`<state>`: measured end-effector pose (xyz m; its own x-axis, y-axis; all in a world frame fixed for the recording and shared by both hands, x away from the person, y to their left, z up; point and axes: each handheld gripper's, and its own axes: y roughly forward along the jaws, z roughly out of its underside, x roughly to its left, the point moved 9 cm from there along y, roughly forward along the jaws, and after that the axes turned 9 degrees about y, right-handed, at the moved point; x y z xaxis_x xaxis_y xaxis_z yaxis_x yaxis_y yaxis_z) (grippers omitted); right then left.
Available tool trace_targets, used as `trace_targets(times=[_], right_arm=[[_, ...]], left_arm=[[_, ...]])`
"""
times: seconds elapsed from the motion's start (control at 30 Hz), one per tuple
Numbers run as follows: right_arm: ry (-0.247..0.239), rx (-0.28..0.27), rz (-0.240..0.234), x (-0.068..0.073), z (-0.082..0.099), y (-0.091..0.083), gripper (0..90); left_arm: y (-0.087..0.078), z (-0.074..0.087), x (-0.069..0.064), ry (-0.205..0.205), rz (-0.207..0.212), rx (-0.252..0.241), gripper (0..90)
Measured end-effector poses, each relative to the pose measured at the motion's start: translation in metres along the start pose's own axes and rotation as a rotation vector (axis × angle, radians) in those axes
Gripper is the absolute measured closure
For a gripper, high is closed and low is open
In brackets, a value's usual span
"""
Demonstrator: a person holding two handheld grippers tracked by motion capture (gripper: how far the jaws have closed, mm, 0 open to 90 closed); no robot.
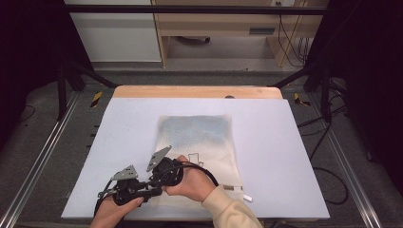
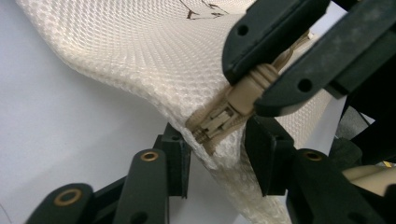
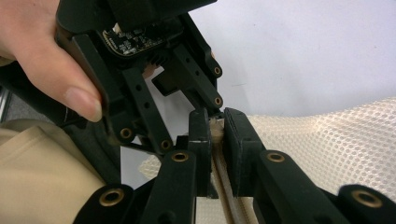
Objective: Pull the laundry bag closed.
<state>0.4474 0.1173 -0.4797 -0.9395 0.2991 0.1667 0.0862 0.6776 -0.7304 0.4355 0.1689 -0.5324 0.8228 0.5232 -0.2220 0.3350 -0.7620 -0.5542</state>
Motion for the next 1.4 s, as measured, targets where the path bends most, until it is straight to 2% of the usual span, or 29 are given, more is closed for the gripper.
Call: trace_targets(times=[0.3, 0.4, 0.43, 0.93, 1.2, 1.27, 1.4], right_arm=[[-0.016, 0.023, 0.031, -0.005, 0.009, -0.001, 82.1], [-0.018, 0.027, 0.041, -0.006, 0.011, 0.0, 82.0], [-0.035, 0.041, 0.052, -0.007, 0.014, 0.001, 82.0], [-0.043, 0.087, 0.109, -0.011, 0.02, 0.0, 82.4], [-0.042, 0.1, 0.118, -0.012, 0.025, -0.004, 82.5], [-0.045, 0.106, 0.122, -0.012, 0.027, -0.003, 82.5], [-0.044, 0.112, 0.123, -0.012, 0.029, -0.001, 82.5]], left_arm=[[-0.002, 0.001, 0.003, -0.02, 0.002, 0.011, 78.3], [-0.001, 0.001, 0.003, -0.02, 0.004, 0.02, 80.1], [-0.001, 0.001, 0.003, -0.023, -0.001, 0.023, 81.2], [-0.004, 0.0, 0.005, -0.026, -0.022, 0.03, 82.6], [-0.006, -0.003, 0.002, -0.027, -0.013, 0.02, 82.8], [-0.006, -0.002, 0.002, -0.026, -0.011, 0.03, 83.0], [-0.007, -0.002, 0.002, -0.018, -0.028, 0.043, 83.5]])
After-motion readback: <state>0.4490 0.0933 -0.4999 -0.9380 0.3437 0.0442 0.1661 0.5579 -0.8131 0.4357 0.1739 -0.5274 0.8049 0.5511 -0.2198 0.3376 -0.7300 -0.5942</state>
